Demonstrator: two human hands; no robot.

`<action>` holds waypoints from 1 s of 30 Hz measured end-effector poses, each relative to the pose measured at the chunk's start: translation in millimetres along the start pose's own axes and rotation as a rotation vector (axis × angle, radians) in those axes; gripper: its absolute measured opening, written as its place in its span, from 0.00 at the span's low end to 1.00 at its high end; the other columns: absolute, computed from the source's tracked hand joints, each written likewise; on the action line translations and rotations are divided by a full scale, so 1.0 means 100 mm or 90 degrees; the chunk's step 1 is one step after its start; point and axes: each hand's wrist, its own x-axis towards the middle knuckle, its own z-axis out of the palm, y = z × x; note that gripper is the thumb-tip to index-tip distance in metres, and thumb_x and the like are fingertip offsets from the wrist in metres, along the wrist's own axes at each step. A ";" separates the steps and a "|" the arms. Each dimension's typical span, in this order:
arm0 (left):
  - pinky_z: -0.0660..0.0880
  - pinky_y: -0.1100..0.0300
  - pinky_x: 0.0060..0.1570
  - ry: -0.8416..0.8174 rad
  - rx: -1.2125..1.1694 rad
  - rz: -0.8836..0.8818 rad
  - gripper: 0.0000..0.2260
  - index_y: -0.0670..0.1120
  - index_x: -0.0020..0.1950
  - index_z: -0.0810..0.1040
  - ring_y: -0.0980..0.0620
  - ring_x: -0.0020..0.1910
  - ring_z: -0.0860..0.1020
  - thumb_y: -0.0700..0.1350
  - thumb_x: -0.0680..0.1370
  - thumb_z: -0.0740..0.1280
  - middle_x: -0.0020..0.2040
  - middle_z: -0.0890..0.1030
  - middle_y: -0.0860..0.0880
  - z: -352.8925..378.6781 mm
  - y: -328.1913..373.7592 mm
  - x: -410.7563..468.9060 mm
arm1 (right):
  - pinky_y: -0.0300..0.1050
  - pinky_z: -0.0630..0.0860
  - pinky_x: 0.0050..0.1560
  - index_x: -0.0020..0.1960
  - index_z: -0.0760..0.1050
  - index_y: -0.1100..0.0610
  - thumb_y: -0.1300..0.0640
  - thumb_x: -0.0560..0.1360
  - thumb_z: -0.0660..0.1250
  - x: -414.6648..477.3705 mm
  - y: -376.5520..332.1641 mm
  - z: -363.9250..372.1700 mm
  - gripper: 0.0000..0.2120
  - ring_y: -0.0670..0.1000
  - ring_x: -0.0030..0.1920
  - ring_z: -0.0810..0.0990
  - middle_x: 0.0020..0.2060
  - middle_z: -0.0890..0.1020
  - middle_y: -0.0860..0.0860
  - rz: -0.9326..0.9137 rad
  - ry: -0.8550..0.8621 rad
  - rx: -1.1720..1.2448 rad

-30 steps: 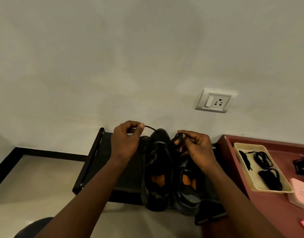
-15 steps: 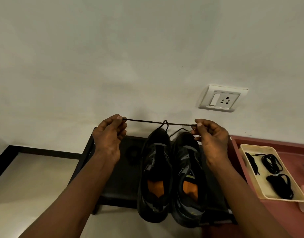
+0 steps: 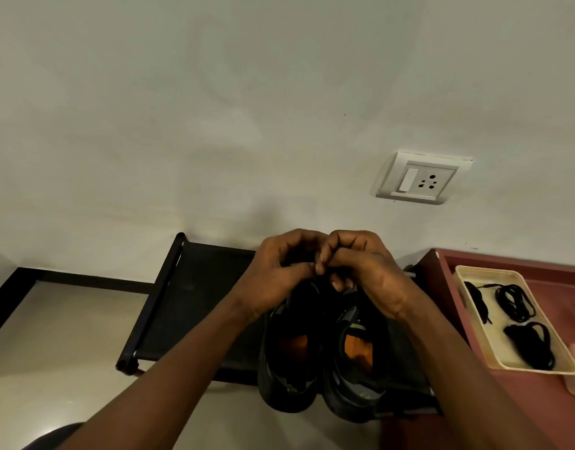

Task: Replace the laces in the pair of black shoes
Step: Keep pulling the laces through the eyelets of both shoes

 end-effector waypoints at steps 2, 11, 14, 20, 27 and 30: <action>0.80 0.54 0.49 0.041 -0.053 -0.033 0.09 0.41 0.55 0.83 0.47 0.43 0.83 0.36 0.76 0.68 0.43 0.84 0.44 -0.04 0.02 0.02 | 0.41 0.64 0.27 0.39 0.81 0.57 0.65 0.72 0.63 0.00 -0.01 -0.06 0.10 0.50 0.26 0.72 0.35 0.82 0.59 -0.015 0.065 0.053; 0.73 0.62 0.31 0.331 -0.114 -0.099 0.10 0.44 0.47 0.86 0.59 0.25 0.65 0.38 0.82 0.66 0.32 0.75 0.52 -0.50 0.00 0.07 | 0.38 0.65 0.28 0.44 0.79 0.58 0.68 0.75 0.59 0.00 0.09 -0.66 0.11 0.47 0.26 0.70 0.36 0.84 0.51 -0.055 0.484 0.233; 0.63 0.65 0.24 0.406 -0.102 -0.098 0.09 0.43 0.49 0.85 0.57 0.25 0.63 0.38 0.82 0.65 0.36 0.81 0.53 -0.59 0.01 0.08 | 0.37 0.68 0.28 0.42 0.81 0.57 0.67 0.73 0.62 -0.01 0.15 -0.83 0.11 0.47 0.27 0.72 0.34 0.85 0.50 -0.041 0.609 0.156; 0.65 0.70 0.25 0.445 -0.102 -0.083 0.09 0.45 0.53 0.85 0.60 0.28 0.74 0.35 0.81 0.67 0.44 0.86 0.49 -0.56 0.05 0.08 | 0.40 0.76 0.40 0.40 0.83 0.51 0.67 0.73 0.61 -0.04 0.22 -0.92 0.16 0.44 0.35 0.80 0.37 0.86 0.46 -0.038 0.661 -0.063; 0.71 0.70 0.31 0.387 -0.020 -0.101 0.05 0.43 0.54 0.84 0.62 0.32 0.79 0.37 0.80 0.71 0.45 0.88 0.49 -0.46 -0.06 0.08 | 0.40 0.73 0.38 0.41 0.83 0.45 0.63 0.76 0.65 -0.01 0.31 -0.59 0.15 0.38 0.37 0.81 0.37 0.84 0.36 0.048 0.425 -0.422; 0.78 0.63 0.42 0.343 0.127 -0.084 0.05 0.49 0.52 0.85 0.60 0.43 0.84 0.41 0.79 0.72 0.45 0.88 0.54 -0.41 -0.09 0.09 | 0.41 0.77 0.41 0.43 0.83 0.48 0.67 0.78 0.65 0.05 0.25 -0.37 0.16 0.42 0.38 0.83 0.39 0.86 0.43 0.030 0.308 -0.361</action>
